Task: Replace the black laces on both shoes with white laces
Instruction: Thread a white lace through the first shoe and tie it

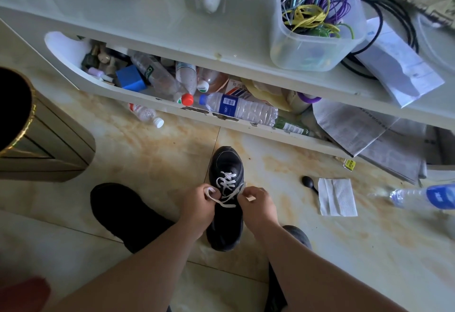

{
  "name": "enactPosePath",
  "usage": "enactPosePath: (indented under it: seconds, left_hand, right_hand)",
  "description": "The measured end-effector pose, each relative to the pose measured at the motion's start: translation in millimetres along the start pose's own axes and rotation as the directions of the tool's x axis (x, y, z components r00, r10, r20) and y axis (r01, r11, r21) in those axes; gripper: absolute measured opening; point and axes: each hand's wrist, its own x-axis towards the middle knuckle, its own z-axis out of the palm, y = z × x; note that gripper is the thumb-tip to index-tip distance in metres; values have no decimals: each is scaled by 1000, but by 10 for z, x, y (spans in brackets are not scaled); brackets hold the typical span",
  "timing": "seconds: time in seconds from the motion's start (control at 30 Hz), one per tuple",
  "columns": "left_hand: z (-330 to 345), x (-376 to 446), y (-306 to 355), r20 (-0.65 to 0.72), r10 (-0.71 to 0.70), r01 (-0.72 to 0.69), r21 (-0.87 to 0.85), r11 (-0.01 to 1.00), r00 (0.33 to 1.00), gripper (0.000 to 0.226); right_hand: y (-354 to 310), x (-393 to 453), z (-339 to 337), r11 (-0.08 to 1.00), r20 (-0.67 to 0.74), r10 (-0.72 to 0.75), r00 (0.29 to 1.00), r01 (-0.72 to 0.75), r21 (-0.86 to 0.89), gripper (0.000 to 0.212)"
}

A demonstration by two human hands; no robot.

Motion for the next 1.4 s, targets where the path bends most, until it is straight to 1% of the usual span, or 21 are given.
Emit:
enactPosePath:
  seconds: [0.03,0.07,0.13,0.2,0.27,0.33,0.37,0.43,0.5,0.6,0.67,0.77,0.87,0.93,1.03,1.13,1.2,1.27,1.33,1.37,1.4]
  left_hand:
    - [17,-12,28,-46,62,-59,74,996,997,15]
    - [42,-16,50,-80,111,-101,126,987,991,15]
    - [62,-23,114,-135,173,-145,194,970,976,11]
    - [36,-40,182,-175,184,-142,228,963,967,11]
    - [-3,-35,227,-206,136,-103,163,981,969,15]
    - [-39,-27,290,-197,23,-26,-8,1000,980,19]
    - [-52,-21,303,-173,-32,13,-108,994,984,22]
    - [-50,21,253,-109,-57,39,-164,986,992,24]
    - [-44,83,120,-54,-59,54,-86,995,997,22]
    - [-31,93,9,9,-61,61,-9,998,998,12]
    - [-17,68,-8,26,-64,63,25,998,998,14]
    - [-4,54,-5,-11,-55,55,60,997,998,19]
    - [7,71,39,-17,-5,6,95,995,1000,13]
    - [3,82,43,-28,75,-70,154,986,997,8]
    - [9,56,53,-29,202,-185,290,939,979,20]
    - [4,49,72,-41,191,-167,334,928,981,23]
    - [28,78,88,-15,144,-134,291,947,989,25]
    - [55,120,82,-23,54,-51,98,994,998,25]
    - [56,180,54,-41,-64,61,-76,995,997,20]
    - [45,219,3,-35,-94,90,-98,991,995,18]
    - [21,232,-15,-39,-88,86,-60,995,995,14]
  right_hand:
    - [-26,2,-9,999,-37,-39,999,38,-22,12]
    - [-55,5,-21,999,-64,-36,997,37,16,13]
    - [-104,42,-9,980,-93,38,995,-19,196,14]
    - [-156,90,-20,932,-82,100,992,-65,356,12]
    - [-198,102,-79,837,-21,178,984,-140,529,13]
    - [-211,89,-129,753,26,227,974,-193,629,13]
    - [-200,80,-121,749,33,237,971,-204,631,15]
    - [-143,60,-63,778,32,224,974,-198,597,18]
    - [-117,15,-9,806,35,208,977,-192,560,7]
    - [-57,-58,20,845,66,205,977,-211,492,28]
    - [-8,-94,10,861,103,190,976,-216,461,34]
    - [38,-103,13,877,130,193,973,-230,421,19]
    - [3,-48,32,883,116,200,973,-230,408,11]
    - [-51,-10,33,911,82,189,979,-206,356,7]
    - [-143,28,8,946,60,133,989,-145,291,12]
    - [-150,67,33,908,134,149,980,-190,373,22]
    - [-145,83,45,860,169,183,968,-241,449,22]
    - [-163,79,52,823,189,211,959,-278,494,21]
    - [-179,67,77,801,207,211,955,-290,524,22]
    - [-185,52,88,807,203,205,957,-283,518,23]
    - [-186,30,87,835,187,192,963,-261,485,22]
